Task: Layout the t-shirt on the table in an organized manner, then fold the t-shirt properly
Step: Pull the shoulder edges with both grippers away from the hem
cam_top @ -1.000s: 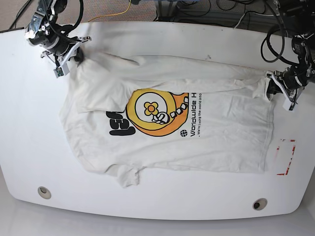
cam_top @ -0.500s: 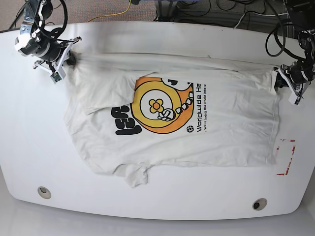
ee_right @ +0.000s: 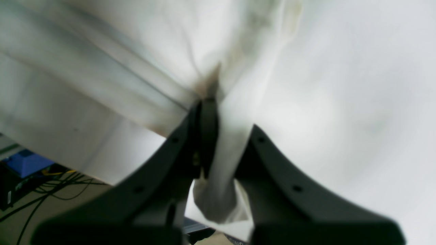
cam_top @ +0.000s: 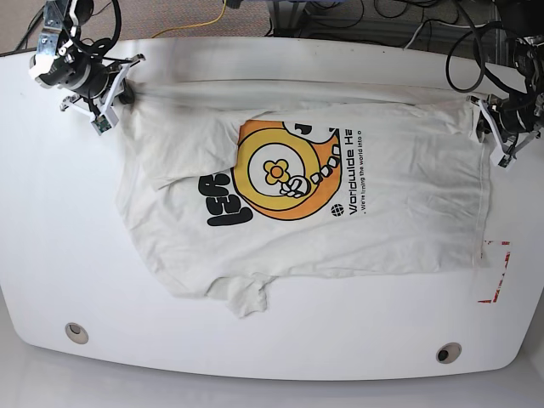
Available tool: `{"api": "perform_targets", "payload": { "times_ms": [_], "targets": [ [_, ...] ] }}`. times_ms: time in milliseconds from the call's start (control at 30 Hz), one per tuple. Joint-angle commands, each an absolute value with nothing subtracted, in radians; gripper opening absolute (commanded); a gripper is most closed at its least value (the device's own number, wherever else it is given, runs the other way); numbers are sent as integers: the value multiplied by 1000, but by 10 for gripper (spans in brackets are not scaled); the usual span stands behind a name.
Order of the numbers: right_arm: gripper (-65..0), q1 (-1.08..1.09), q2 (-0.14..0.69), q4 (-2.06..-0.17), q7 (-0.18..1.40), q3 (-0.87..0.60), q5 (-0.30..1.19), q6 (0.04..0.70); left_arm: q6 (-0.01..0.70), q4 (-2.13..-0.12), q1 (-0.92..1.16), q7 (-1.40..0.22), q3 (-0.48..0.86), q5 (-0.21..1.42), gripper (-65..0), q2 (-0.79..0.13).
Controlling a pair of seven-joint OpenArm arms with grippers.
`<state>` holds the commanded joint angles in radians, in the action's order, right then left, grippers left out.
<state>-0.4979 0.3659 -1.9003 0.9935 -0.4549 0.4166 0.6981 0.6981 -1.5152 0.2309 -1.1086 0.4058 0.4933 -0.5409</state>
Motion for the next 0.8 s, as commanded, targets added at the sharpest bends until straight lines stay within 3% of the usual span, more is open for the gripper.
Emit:
{"api": "perform_targets", "payload": {
  "times_ms": [700,800],
  "targets": [
    [-636,-576,360,-1905,992,-463,415,698,698,-1554,295,-1150,406,492,-603,-542],
    [-625,-576,360,-1905,992,-463,415,698,698,-1554,291,-1182,409,492,-535,-542]
  ]
}}
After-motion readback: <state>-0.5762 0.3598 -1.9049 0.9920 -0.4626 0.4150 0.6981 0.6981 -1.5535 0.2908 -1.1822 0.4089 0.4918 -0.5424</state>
